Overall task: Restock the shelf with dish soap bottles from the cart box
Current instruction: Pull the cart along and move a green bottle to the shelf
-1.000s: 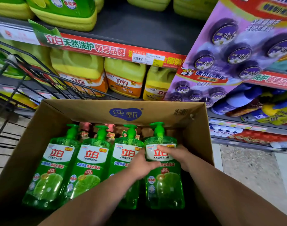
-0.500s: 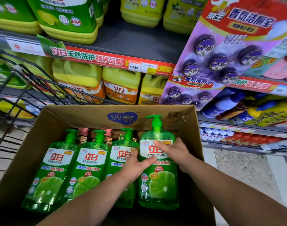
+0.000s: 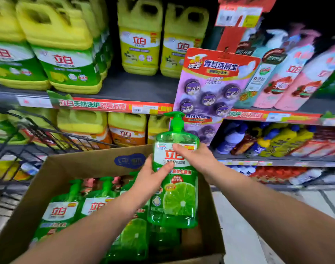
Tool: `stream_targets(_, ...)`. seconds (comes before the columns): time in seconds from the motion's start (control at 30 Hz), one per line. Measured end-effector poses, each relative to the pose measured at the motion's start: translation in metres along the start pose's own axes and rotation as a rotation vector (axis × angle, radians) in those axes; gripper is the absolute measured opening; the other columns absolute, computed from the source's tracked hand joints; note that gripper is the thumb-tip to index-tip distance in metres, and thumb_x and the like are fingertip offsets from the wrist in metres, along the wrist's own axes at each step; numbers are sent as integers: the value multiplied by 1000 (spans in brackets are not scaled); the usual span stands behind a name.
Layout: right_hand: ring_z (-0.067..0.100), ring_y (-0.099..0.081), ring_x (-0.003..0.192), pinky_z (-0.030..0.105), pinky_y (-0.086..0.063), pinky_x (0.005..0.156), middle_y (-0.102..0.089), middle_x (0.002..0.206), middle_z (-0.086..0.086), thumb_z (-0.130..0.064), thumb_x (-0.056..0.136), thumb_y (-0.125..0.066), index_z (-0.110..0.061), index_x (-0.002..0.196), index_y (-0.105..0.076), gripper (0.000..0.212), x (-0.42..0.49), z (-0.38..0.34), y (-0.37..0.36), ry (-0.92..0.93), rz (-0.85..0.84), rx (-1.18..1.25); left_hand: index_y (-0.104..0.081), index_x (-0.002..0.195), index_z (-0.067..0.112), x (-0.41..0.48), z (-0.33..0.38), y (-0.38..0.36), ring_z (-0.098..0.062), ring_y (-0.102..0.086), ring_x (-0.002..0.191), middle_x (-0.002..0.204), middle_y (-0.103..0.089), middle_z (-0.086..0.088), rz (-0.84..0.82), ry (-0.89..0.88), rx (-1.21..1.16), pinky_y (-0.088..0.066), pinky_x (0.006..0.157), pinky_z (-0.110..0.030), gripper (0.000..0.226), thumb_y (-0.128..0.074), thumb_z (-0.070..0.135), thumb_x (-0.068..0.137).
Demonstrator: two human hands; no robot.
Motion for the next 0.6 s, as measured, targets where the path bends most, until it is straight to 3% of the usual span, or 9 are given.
stream_targets(0.07,15,-71,84,31,-58,77,-74,103,5,-32,74,-78,-16,103,-68,34,-9,-9,17,44,5,29,-47,118,31,-5,16,-16,-19,-68,94,112,-67,-2,-11,-44,40,-54,89,-40,44,-69,34,80)
stream_targets(0.2,13,-71,83,30,-57,77,-74,96,1,-33,73,-78,-18,97,-70,29,-30,-15,69,89,67,69,-49,110,36,-16,38,-60,-15,-68,90,108,-67,3,-55,-123,94,-55,81,-32,37,-69,38,79)
stream_targets(0.27,11,-71,78,28,-57,72,-74,90,-1,-36,72,-79,-21,85,-69,23,-43,-11,104,94,124,79,-49,104,36,-23,46,-91,-12,-68,88,105,-68,4,-86,-154,147,-54,76,-26,32,-69,40,79)
stream_targets(0.37,4,-69,66,20,-57,61,-73,79,-7,-37,72,-79,-22,80,-68,20,-65,0,159,113,183,107,-51,110,34,-33,51,-145,-17,-68,92,109,-69,0,-138,-181,191,-54,88,-37,38,-70,39,77)
stream_targets(0.5,1,-68,56,16,-52,49,-73,72,-8,-35,72,-79,-20,75,-64,21,-104,26,246,122,274,170,-53,115,26,-56,50,-236,-23,-68,94,109,-69,-4,-261,-193,199,-52,91,-45,54,-76,43,70)
stream_targets(0.53,5,-69,60,19,-55,55,-73,71,-7,-36,71,-80,-18,77,-64,25,-112,33,265,110,303,184,-53,115,26,-60,48,-256,-22,-68,95,109,-69,-4,-287,-200,206,-52,91,-45,59,-78,47,66)
stream_targets(0.6,18,-72,81,35,-58,78,-74,88,3,-42,66,-81,-14,95,-66,43,-133,51,308,89,340,221,-56,103,34,-71,43,-303,-19,-68,93,105,-69,1,-321,-226,252,-53,89,-39,47,-75,51,64)
Point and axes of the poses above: each hand's wrist, its own x-axis towards the middle knuckle, its own y-axis out of the back of the hand, z = x × y, the point moved 7 cm from there along x, towards the middle knuckle
